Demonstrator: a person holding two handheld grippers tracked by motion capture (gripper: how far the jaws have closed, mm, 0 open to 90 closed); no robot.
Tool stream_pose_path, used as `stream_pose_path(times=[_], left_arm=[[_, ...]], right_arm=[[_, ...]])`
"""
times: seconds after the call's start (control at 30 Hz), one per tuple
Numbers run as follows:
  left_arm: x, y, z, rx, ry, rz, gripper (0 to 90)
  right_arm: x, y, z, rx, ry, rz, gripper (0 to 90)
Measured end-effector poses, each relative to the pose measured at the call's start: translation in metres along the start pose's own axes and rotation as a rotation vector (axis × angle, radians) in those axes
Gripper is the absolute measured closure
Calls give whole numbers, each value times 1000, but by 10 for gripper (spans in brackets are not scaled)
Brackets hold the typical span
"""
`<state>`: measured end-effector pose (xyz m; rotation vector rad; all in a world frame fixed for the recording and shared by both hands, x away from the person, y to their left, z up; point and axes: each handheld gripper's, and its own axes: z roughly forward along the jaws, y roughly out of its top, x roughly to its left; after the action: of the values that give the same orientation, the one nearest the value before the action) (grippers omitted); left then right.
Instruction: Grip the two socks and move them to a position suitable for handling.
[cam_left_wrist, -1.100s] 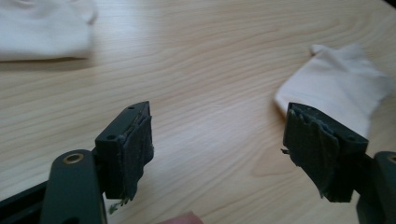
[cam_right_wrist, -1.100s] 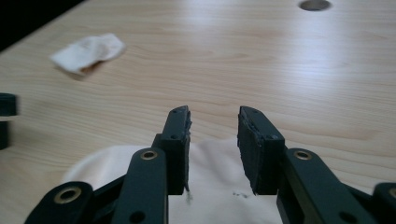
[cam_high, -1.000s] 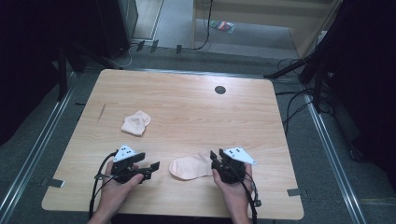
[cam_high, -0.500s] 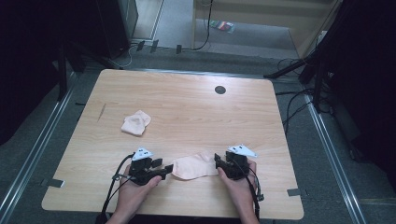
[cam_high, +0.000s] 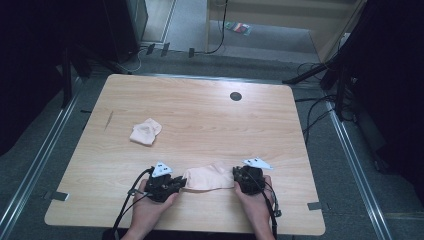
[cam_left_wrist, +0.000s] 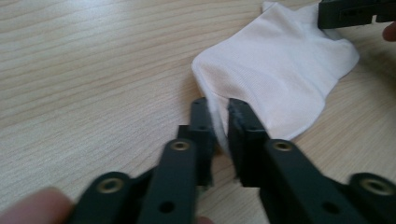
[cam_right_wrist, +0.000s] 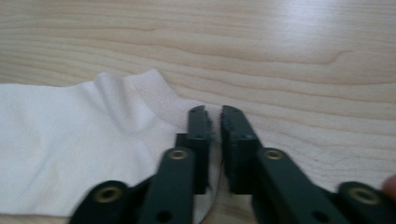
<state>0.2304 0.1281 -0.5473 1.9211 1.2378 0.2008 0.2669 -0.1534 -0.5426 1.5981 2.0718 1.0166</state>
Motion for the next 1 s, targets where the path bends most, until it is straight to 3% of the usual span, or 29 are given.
stream_pose_path(times=[0.13, 0.33, 0.5, 0.7, 0.93, 1.0], left_arm=[[5, 1, -6, -7, -13, 4, 900], [22, 2, -31, -60, 17, -12, 900], [31, -5, -47, -71, 26, -38, 900], [30, -15, -59, -48, 42, -29, 900], [29, -27, -57, -3, 46, -39, 899], [29, -28, -54, 10, 40, -40, 846]], right_arm=[[-1, 2, -5, -15, 84, 34, 900], [15, 3, -27, -114, 113, 10, 900], [31, -1, -38, -144, 145, 7, 900], [46, -16, -42, -119, 150, -40, 900], [48, -25, -38, -75, 136, -49, 900], [49, -25, -35, -57, 141, -48, 894]])
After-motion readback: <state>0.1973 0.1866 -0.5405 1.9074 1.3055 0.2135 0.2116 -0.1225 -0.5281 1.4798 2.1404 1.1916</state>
